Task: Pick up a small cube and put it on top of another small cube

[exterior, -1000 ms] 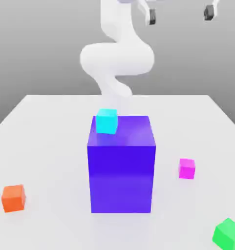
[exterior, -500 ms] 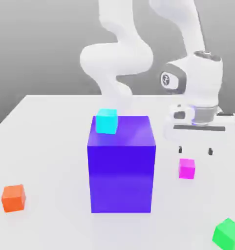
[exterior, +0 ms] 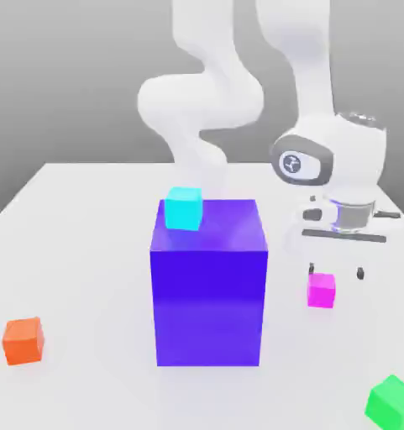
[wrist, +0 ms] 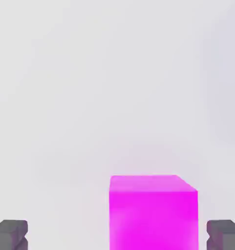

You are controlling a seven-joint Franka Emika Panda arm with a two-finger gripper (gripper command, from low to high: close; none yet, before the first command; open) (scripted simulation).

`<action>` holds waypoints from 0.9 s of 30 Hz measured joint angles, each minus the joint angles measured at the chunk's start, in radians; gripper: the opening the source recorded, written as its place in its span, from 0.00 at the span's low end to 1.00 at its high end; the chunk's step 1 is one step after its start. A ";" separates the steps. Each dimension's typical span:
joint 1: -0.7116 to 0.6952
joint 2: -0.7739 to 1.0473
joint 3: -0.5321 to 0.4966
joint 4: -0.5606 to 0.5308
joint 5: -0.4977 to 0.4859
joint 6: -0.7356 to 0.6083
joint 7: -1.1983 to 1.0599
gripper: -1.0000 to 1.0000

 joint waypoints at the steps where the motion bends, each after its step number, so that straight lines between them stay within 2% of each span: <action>1: 0.017 0.011 -0.025 0.004 -0.037 0.006 0.027 0.50; 9: 0.161 0.096 -0.236 0.033 -0.296 0.061 0.218 0.50; 16: 0.319 0.170 -0.450 0.045 -0.483 0.134 0.352 0.50; 17: 0.345 0.181 -0.483 0.046 -0.507 0.146 0.369 0.00; 23: 0.356 0.187 -0.498 0.047 -0.519 0.154 0.378 0.00; 27: 0.296 0.158 -0.417 0.044 -0.452 0.123 0.331 0.00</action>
